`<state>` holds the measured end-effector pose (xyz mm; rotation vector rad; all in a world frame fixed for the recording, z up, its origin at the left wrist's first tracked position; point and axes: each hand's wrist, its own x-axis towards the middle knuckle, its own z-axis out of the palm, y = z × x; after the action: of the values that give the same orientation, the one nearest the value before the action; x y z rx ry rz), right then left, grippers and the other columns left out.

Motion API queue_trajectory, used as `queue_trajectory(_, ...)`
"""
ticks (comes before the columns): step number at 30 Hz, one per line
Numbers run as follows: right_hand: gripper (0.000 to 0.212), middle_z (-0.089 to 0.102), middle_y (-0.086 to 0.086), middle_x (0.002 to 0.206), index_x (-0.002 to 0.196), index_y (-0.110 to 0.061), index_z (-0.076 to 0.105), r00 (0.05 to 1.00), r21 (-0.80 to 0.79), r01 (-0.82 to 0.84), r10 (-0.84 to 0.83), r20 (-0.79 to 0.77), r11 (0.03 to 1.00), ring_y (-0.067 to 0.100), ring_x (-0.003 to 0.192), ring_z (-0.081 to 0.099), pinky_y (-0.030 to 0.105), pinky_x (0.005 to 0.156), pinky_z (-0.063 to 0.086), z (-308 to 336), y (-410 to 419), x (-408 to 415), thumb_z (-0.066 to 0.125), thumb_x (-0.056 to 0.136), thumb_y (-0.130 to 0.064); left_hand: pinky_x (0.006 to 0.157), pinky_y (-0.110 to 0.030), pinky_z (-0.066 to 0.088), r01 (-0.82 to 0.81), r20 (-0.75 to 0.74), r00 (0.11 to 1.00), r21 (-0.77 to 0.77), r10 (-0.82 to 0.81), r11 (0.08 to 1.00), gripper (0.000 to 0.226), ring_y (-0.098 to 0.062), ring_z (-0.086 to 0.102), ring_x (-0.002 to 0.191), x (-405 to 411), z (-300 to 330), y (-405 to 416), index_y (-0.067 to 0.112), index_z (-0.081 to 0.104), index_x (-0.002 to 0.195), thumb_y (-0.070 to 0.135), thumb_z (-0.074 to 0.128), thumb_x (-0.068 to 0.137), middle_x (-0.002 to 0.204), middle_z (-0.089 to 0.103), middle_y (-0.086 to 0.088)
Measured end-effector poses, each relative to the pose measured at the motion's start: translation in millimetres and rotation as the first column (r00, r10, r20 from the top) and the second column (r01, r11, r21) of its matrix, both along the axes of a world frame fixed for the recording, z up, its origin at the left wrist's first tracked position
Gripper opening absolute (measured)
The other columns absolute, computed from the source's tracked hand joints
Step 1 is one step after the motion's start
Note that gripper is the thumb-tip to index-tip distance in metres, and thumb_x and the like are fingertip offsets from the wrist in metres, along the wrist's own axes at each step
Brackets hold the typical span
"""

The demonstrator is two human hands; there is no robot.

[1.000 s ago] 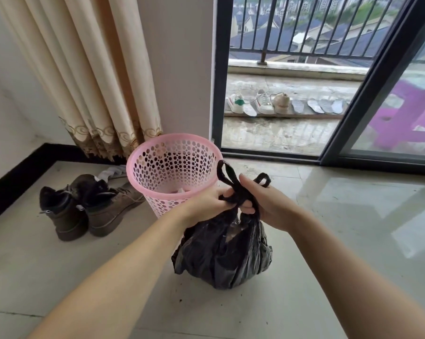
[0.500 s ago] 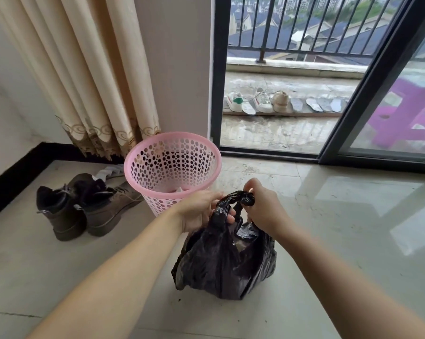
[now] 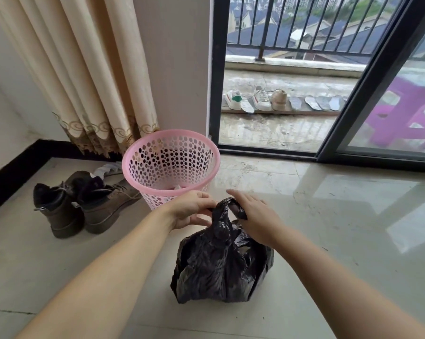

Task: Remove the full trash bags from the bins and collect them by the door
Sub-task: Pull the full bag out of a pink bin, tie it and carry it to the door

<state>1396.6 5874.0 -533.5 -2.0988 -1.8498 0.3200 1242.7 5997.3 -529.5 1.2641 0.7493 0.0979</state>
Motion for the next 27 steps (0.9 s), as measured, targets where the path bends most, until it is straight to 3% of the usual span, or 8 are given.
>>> queue_trajectory(4, 0.044, 0.050, -0.001, 0.138, 0.139, -0.024, 0.035, 0.985, -0.103, 0.171, -0.166, 0.051, 0.980, 0.019, 0.127, 0.046, 0.039, 0.104, 0.034, -16.9, -9.5, 22.5, 0.024, 0.100, -0.041, 0.052, -0.026, 0.050, 0.004, -0.287, 0.953, 0.330, 0.096, 0.944, 0.033, -0.013, 0.051, 0.050, -17.6, -17.4, 9.5, 0.017, 0.038, 0.058, 0.002, 0.059, 0.080, 0.057, 0.047, -0.003)
queue_trajectory(9, 0.034, 0.067, 0.007, 0.103, 0.106, -0.020, 0.056, 0.917, -0.333, 0.364, -0.272, 0.292, 0.870, 0.030, 0.091, 0.063, 0.033, 0.067, 0.042, -49.7, -44.3, 57.8, 0.026, 0.100, -0.034, 0.050, -0.028, 0.030, 0.203, -0.531, 0.800, 0.677, 0.279, 0.708, 0.034, -0.026, 0.045, 0.062, -66.3, -53.2, 20.6, 0.015, 0.027, 0.059, 0.001, 0.049, 0.081, 0.062, 0.040, -0.008)
queue_trajectory(13, 0.034, 0.065, 0.001, 0.102, 0.118, -0.035, 0.053, 0.888, -0.460, 0.442, -0.303, 0.346, 0.770, 0.024, 0.091, 0.063, 0.027, 0.064, 0.040, -73.2, -77.0, 79.0, 0.026, 0.099, -0.026, 0.056, -0.033, 0.034, 0.244, -0.551, 0.728, 0.765, 0.408, 0.597, 0.027, -0.033, 0.052, 0.074, -91.7, -74.0, 26.8, 0.016, 0.031, 0.064, 0.007, 0.049, 0.082, 0.080, 0.052, -0.016)
queue_trajectory(18, 0.039, 0.062, 0.002, 0.106, 0.124, -0.037, 0.053, 0.868, -0.526, 0.492, -0.347, 0.355, 0.694, 0.023, 0.096, 0.061, 0.026, 0.067, 0.042, -85.9, -93.7, 88.4, 0.028, 0.099, -0.021, 0.061, -0.036, 0.051, 0.213, -0.595, 0.641, 0.744, 0.485, 0.633, 0.014, -0.033, 0.057, 0.072, -109.1, -87.9, 26.5, 0.011, 0.038, 0.072, 0.011, 0.048, 0.082, 0.079, 0.052, -0.014)
queue_trajectory(20, 0.039, 0.063, 0.007, 0.103, 0.119, -0.033, 0.057, 0.869, -0.541, 0.492, -0.424, 0.256, 0.682, 0.025, 0.095, 0.064, 0.029, 0.071, 0.047, -83.2, -87.3, 88.3, 0.030, 0.098, -0.014, 0.067, -0.038, 0.053, 0.142, -0.560, 0.632, 0.763, 0.536, 0.631, 0.009, -0.034, 0.059, 0.076, -105.6, -83.5, 27.2, 0.008, 0.043, 0.078, 0.012, 0.049, 0.083, 0.083, 0.054, -0.015)
queue_trajectory(22, 0.031, 0.062, 0.011, 0.077, 0.084, -0.020, 0.062, 0.798, -0.527, 0.472, -0.596, -0.084, 0.707, 0.024, 0.072, 0.069, 0.030, 0.063, 0.049, -75.3, -77.9, 88.2, 0.035, 0.100, -0.014, 0.068, -0.035, 0.048, -0.017, -0.468, 0.650, 0.779, 0.599, 0.627, 0.010, -0.033, 0.060, 0.079, -96.4, -70.4, 33.5, 0.008, 0.044, 0.078, 0.012, 0.052, 0.082, 0.083, 0.056, -0.015)
queue_trajectory(25, 0.030, 0.066, 0.009, 0.070, 0.076, -0.008, 0.060, 0.478, -0.397, 0.511, -0.636, -0.606, 0.762, 0.017, 0.065, 0.065, 0.027, 0.061, 0.048, -54.9, -62.4, 84.0, 0.048, 0.097, -0.027, 0.070, -0.036, 0.048, -0.291, -0.256, 0.764, 0.683, 0.593, 0.670, 0.011, -0.030, 0.058, 0.079, -73.6, -42.5, 39.7, 0.004, 0.048, 0.075, 0.002, 0.056, 0.081, 0.082, 0.060, -0.021)
queue_trajectory(27, 0.026, 0.067, 0.010, 0.074, 0.077, -0.006, 0.062, 0.233, -0.326, 0.544, -0.513, -0.827, 0.773, 0.020, 0.074, 0.064, 0.028, 0.068, 0.051, -37.3, -48.4, 79.1, 0.058, 0.091, -0.028, 0.069, -0.040, 0.058, -0.483, -0.035, 0.841, 0.404, 0.540, 0.777, 0.014, -0.030, 0.063, 0.072, -54.5, -20.7, 31.2, 0.005, 0.048, 0.077, -0.003, 0.053, 0.086, 0.079, 0.062, -0.023)
